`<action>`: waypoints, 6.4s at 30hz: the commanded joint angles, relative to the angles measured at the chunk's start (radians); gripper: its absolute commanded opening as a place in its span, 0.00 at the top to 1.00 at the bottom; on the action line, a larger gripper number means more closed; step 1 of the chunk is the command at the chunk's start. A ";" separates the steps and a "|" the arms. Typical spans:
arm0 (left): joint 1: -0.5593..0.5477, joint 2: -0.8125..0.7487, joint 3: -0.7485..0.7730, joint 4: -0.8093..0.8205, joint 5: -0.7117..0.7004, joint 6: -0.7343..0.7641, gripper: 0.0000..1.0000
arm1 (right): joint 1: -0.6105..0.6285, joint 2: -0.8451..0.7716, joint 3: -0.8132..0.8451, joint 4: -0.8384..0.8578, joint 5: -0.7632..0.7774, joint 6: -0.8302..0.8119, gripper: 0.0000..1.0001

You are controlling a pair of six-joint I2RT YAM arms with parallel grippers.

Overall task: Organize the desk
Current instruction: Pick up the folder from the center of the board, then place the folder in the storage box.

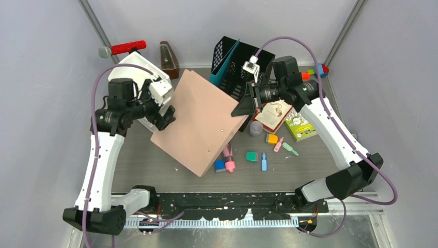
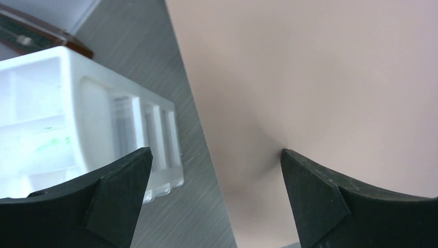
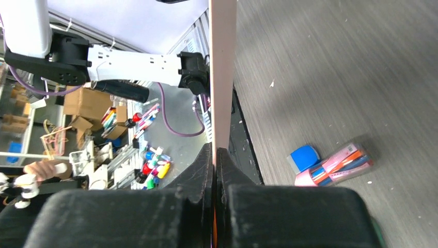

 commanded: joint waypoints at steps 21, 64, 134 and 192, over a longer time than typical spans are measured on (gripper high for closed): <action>-0.012 -0.042 0.270 0.135 -0.076 -0.333 0.03 | -0.194 -0.013 0.674 0.035 0.616 0.318 1.00; -1.050 0.517 0.424 0.637 -1.004 0.236 0.00 | -0.470 -0.287 0.107 0.237 0.634 0.752 1.00; -0.881 0.479 0.500 0.551 -0.880 -0.241 1.00 | -0.517 -0.395 0.286 0.072 0.676 0.511 0.06; -0.466 0.638 0.366 0.953 -0.518 -0.611 0.97 | -0.562 -0.380 0.000 0.288 0.619 0.595 0.05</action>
